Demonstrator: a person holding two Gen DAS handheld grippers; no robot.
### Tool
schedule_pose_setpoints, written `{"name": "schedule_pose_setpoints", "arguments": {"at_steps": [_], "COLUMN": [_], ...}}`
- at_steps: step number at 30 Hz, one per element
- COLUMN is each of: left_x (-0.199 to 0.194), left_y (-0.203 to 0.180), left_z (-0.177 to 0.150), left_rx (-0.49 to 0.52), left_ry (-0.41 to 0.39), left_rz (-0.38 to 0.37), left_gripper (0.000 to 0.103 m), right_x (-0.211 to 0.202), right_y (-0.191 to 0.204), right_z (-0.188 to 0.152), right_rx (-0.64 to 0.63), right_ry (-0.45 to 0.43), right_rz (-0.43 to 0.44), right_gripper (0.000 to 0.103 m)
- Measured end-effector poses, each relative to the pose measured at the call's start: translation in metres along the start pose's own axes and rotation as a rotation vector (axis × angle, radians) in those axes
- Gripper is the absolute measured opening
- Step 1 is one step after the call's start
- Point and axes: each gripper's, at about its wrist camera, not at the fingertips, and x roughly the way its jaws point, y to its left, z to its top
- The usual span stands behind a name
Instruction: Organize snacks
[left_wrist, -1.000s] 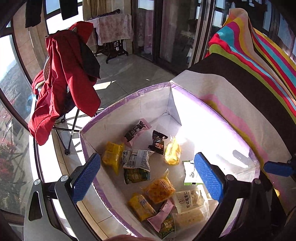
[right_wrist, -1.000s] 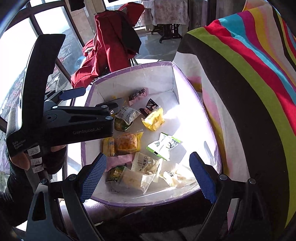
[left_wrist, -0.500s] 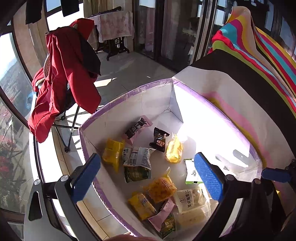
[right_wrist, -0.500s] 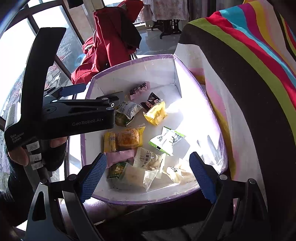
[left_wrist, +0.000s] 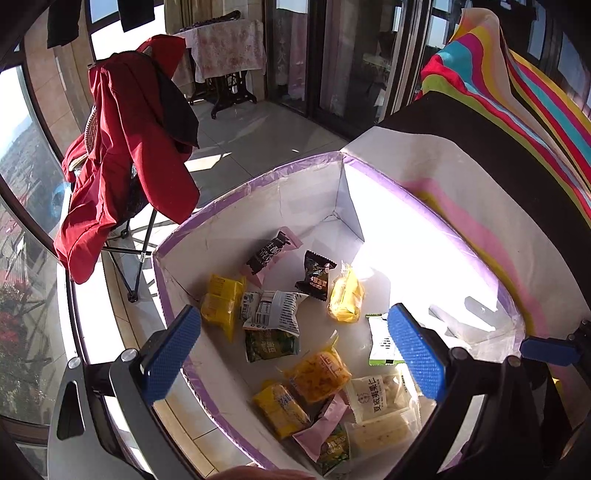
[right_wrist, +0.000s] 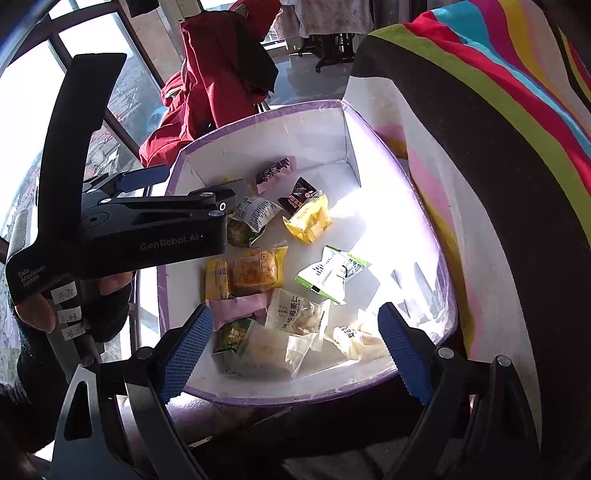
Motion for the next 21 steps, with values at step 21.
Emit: {"name": "schedule_pose_setpoints", "arguments": {"at_steps": [21], "left_x": [0.0010], "left_y": [-0.0035], "left_z": [-0.0001], "left_rx": [0.021], "left_ry": [0.003], "left_rz": [0.009], "left_gripper": [0.101], "right_x": [0.0018], "right_y": [0.0000], "right_z": [-0.0013], "right_rx": [0.007], "right_ry": [0.007], "right_rz": [0.005], "right_gripper": [0.088]}}
